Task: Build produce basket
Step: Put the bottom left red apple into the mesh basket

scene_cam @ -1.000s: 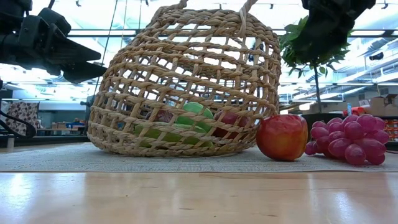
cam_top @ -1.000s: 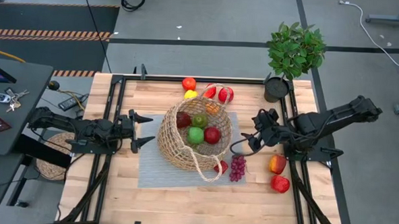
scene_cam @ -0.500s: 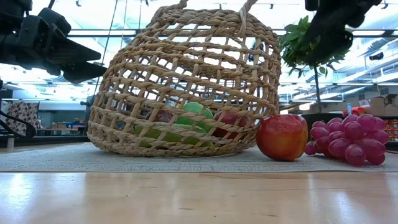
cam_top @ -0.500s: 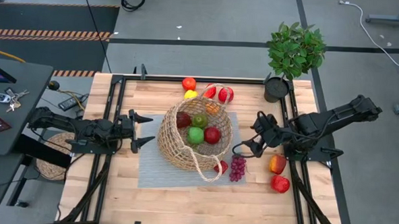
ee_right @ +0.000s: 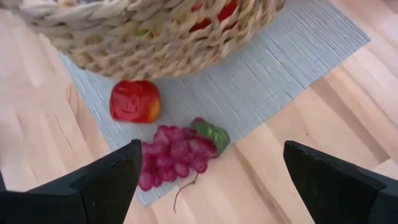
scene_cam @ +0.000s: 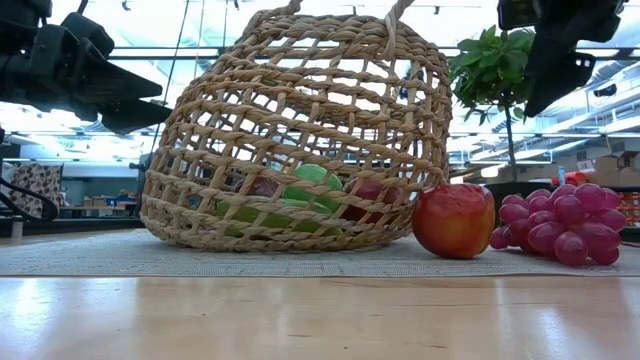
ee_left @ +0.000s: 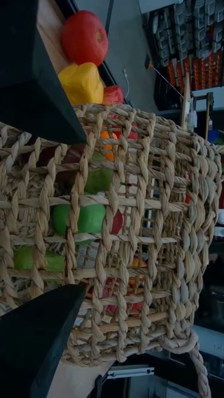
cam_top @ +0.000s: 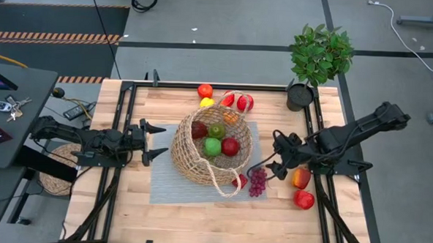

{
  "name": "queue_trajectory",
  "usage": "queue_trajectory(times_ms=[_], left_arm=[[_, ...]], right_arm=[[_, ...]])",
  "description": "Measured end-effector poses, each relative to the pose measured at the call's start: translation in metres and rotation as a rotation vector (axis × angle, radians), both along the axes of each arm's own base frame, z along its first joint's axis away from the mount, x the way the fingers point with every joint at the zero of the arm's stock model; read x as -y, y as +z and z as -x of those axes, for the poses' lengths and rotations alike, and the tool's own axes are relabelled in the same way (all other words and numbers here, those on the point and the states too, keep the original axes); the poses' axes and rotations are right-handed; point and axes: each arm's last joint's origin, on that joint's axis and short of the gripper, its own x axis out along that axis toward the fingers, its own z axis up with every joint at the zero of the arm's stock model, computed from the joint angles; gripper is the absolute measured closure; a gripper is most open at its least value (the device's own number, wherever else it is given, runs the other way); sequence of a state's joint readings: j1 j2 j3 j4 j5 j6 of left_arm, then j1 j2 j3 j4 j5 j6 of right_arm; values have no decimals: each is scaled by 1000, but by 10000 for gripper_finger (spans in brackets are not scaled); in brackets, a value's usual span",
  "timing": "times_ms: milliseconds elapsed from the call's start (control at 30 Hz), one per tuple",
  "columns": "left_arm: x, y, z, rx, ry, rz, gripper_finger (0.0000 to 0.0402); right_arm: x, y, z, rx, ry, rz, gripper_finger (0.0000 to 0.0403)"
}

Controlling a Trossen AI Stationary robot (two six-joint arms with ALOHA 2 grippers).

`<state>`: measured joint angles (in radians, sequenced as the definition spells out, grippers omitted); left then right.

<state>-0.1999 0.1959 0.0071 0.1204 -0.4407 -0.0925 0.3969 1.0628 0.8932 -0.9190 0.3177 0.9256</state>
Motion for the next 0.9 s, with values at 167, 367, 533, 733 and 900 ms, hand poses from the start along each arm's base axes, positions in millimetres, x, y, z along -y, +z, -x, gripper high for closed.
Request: queue_trajectory(times_ms=[167, 367, 533, 733, 900], left_arm=[[0, 0, 0, 0, 0, 0, 8], [0, 0, 0, 0, 0, 0, 8], [0, 0, 0, 0, 0, 0, 8], [0, 0, 0, 0, 0, 0, 8], [0, 0, 0, 0, 0, 0, 8]], right_arm=[[-10, 13, -9, -27, 26, 21, 20], [-24, 32, -21, -59, 59, 47, 27], [-35, 38, -31, -73, 80, 67, 28], [-46, 32, -37, -107, 107, 72, 28], [-54, 29, -37, -117, 108, 47, 28]])
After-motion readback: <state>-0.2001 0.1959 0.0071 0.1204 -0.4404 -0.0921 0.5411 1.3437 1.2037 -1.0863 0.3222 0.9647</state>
